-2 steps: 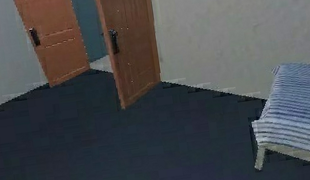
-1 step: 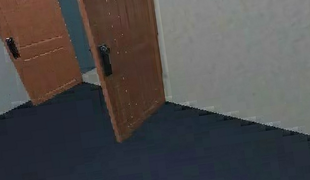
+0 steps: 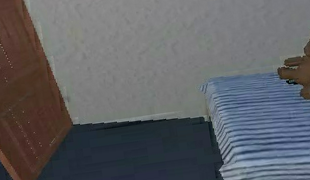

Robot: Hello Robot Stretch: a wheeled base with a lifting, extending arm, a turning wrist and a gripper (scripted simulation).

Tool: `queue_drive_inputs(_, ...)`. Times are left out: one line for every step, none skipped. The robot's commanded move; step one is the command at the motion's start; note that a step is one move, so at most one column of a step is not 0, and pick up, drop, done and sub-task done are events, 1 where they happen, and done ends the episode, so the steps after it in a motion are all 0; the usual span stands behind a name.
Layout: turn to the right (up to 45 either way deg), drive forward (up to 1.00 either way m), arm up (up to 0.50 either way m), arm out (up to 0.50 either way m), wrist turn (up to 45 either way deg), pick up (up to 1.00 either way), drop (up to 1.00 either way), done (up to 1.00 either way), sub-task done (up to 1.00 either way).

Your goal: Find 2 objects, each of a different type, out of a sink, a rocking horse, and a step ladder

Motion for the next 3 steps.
queue_drive_inputs(0.0, 0.05, 0.0, 0.0, 0.0, 0.0, 0.0, 0.0, 0.0)
queue_drive_inputs(-45.0, 0.0, 0.0, 0.0, 0.0, 0.0, 0.0, 0.0, 0.0)
queue_drive_inputs(-27.0, 0.0, 0.0, 0.0, 0.0, 0.0, 0.0, 0.0, 0.0)
